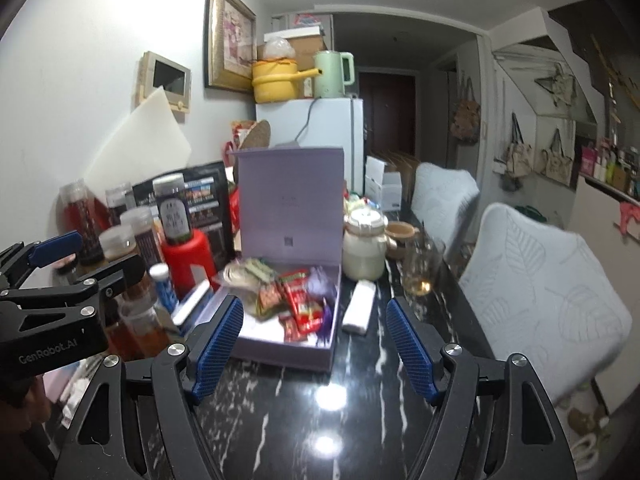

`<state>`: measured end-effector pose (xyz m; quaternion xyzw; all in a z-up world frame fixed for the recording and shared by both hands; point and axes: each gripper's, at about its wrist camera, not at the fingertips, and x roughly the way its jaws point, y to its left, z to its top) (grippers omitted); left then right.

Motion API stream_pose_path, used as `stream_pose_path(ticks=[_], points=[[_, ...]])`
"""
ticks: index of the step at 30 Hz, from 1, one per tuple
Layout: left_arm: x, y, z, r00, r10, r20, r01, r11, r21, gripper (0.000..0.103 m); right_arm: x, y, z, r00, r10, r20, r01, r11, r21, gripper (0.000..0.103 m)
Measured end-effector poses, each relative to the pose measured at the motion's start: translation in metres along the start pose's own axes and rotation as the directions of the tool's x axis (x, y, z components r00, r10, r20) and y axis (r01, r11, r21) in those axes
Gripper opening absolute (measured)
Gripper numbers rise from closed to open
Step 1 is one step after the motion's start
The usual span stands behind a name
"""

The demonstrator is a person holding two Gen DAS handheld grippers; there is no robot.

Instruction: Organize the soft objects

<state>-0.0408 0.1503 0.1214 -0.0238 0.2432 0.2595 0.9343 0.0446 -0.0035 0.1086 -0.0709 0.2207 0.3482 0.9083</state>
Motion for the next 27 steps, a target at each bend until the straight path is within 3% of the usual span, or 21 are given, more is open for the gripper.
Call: stream_pose_path(ticks=[13, 27], points=[[0.002, -0.003, -0.032, 0.998, -0.050, -0.034, 0.049, 0.999, -0.023, 0.092, -0.012, -0.001, -0.030, 0.998, -0.050, -0.033, 0.050, 0.999, 0.016, 0.075], [0.004, -0.006, -0.034, 0.997, -0.062, -0.052, 0.062, 0.998, -0.003, 0.092, -0.014, 0.000, -0.035, 0.997, -0.053, -0.048, 0.054, 0.999, 0.007, 0.075]])
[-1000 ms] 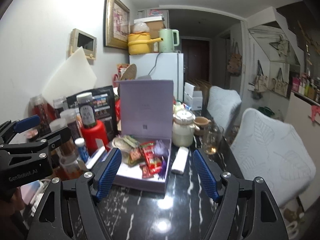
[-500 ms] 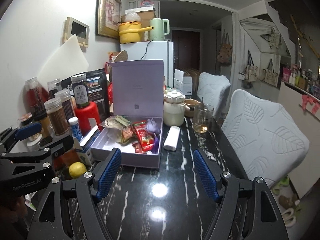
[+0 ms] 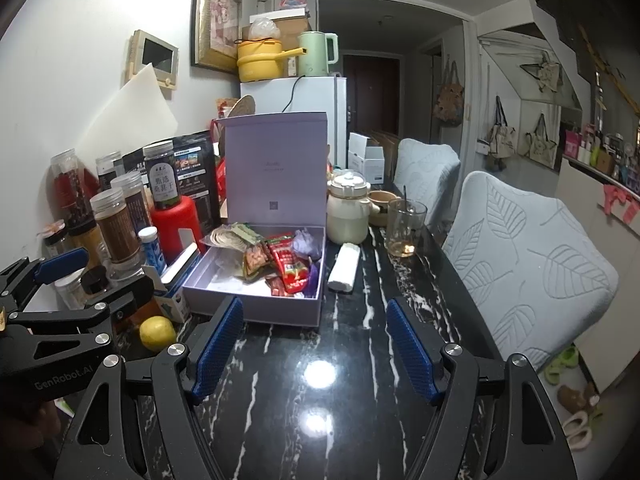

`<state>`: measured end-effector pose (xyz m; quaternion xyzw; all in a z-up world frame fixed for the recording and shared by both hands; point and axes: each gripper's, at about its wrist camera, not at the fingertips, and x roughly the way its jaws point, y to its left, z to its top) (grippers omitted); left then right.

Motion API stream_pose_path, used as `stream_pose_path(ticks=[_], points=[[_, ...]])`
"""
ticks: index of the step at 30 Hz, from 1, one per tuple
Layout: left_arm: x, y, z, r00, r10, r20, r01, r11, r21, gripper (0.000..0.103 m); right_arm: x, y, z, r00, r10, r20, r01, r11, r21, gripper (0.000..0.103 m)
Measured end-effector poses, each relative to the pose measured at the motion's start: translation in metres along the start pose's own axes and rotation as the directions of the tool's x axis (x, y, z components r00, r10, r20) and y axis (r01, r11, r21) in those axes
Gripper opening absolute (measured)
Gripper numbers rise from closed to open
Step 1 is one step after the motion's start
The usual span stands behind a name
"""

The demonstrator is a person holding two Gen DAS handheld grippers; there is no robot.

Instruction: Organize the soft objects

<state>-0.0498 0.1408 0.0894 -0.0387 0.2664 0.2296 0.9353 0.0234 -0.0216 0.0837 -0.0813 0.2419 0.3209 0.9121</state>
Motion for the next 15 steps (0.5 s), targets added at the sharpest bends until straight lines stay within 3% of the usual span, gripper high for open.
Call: stream_pose_path(ticks=[15], points=[[-0.0013, -0.0004, -0.0008, 1.000, -0.018, -0.003, 0.018, 1.000, -0.002, 0.092, 0.0016, 0.0019, -0.0030, 1.000, -0.006, -0.009, 0.006, 1.000, -0.003, 0.075]])
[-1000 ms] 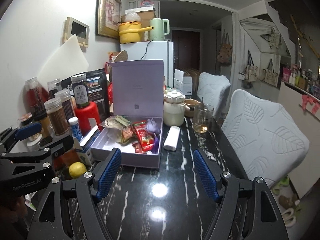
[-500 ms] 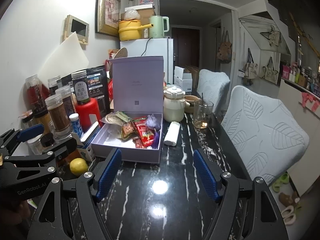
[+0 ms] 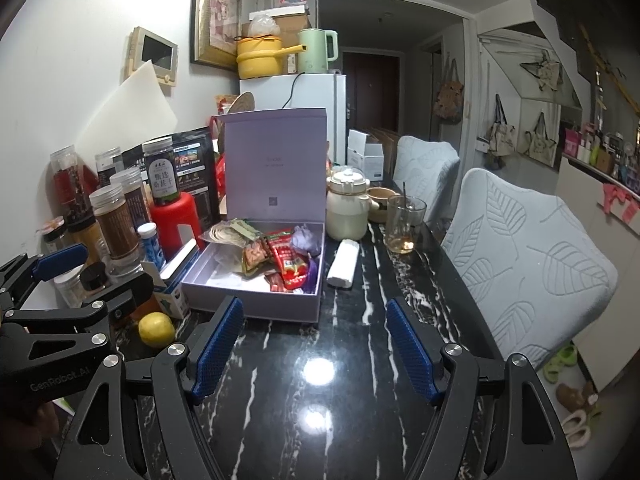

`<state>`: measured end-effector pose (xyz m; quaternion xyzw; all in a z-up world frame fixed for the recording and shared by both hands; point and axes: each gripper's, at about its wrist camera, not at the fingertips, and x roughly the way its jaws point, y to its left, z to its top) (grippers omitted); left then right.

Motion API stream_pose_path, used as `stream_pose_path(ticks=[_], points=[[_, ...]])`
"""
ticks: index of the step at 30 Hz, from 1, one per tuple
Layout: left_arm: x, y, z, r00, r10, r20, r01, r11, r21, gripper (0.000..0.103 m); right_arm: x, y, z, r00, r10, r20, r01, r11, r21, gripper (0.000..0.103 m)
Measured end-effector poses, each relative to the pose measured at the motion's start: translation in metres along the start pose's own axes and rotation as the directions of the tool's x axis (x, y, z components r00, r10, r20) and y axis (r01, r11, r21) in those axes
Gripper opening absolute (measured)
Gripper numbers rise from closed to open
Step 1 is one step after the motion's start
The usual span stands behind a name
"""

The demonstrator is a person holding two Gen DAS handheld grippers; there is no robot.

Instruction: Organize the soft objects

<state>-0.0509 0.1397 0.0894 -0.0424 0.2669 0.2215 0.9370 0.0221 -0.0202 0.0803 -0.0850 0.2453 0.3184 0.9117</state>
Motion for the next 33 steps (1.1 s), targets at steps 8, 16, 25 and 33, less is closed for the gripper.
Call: stream_pose_path(ticks=[8, 16, 25, 33], points=[[0.0002, -0.0014, 0.0002, 1.000, -0.002, 0.001, 0.002, 1.000, 0.014, 0.092, -0.0002, 0.0000, 0.0005, 1.000, -0.009, -0.003, 0.009, 1.000, -0.004, 0.075], [0.0027, 0.0001, 0.0000, 1.000, -0.016, -0.013, 0.016, 1.000, 0.005, 0.092, -0.0006, 0.0002, 0.0008, 1.000, -0.011, -0.002, 0.011, 1.000, -0.006, 0.076], [0.0031, 0.0009, -0.0001, 1.000, -0.016, -0.011, 0.016, 1.000, 0.006, 0.092, -0.0005, 0.0007, 0.0009, 1.000, -0.012, -0.003, 0.012, 1.000, -0.006, 0.077], [0.0021, 0.0010, 0.0011, 1.000, -0.022, -0.010, 0.022, 1.000, 0.006, 0.092, -0.0042, -0.0005, -0.0007, 1.000, -0.020, -0.002, 0.020, 1.000, -0.009, 0.081]])
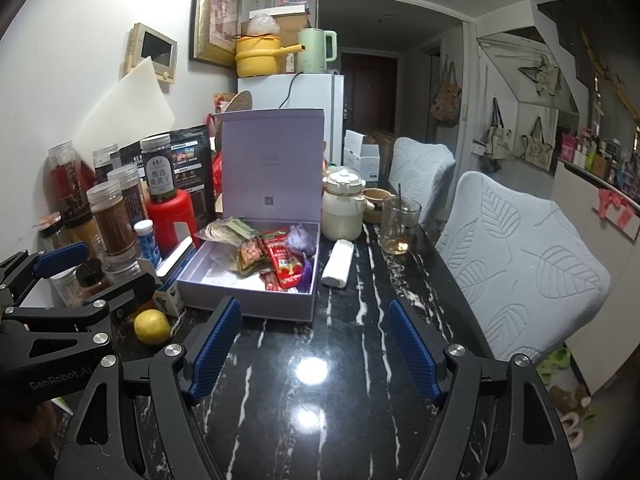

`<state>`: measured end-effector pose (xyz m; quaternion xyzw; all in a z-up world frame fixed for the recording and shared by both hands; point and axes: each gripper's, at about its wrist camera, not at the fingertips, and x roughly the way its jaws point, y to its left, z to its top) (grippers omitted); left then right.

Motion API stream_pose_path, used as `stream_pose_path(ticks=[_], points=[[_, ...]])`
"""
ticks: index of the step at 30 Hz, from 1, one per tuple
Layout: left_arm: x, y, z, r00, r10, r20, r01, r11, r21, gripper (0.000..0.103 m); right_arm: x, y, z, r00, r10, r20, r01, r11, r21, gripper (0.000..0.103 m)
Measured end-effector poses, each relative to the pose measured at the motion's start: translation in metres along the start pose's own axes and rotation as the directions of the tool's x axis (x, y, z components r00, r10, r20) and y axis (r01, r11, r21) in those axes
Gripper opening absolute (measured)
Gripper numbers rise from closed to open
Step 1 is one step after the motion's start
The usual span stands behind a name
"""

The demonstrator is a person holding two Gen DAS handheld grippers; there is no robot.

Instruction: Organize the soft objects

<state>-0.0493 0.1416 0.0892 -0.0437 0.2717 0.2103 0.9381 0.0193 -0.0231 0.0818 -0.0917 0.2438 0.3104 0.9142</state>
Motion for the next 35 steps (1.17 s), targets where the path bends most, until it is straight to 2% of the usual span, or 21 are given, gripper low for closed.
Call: stream_pose_path(ticks=[18, 35], points=[[0.001, -0.003, -0.002, 1.000, -0.018, -0.010, 0.018, 1.000, -0.002, 0.092, -0.002, -0.003, -0.001, 1.000, -0.020, -0.014, 0.020, 1.000, -0.009, 0.082], [0.018, 0.004, -0.005, 0.999, -0.001, -0.042, -0.001, 1.000, -0.025, 0.092, 0.011, -0.006, -0.005, 0.998, -0.027, -0.052, 0.027, 1.000, 0.006, 0.084]])
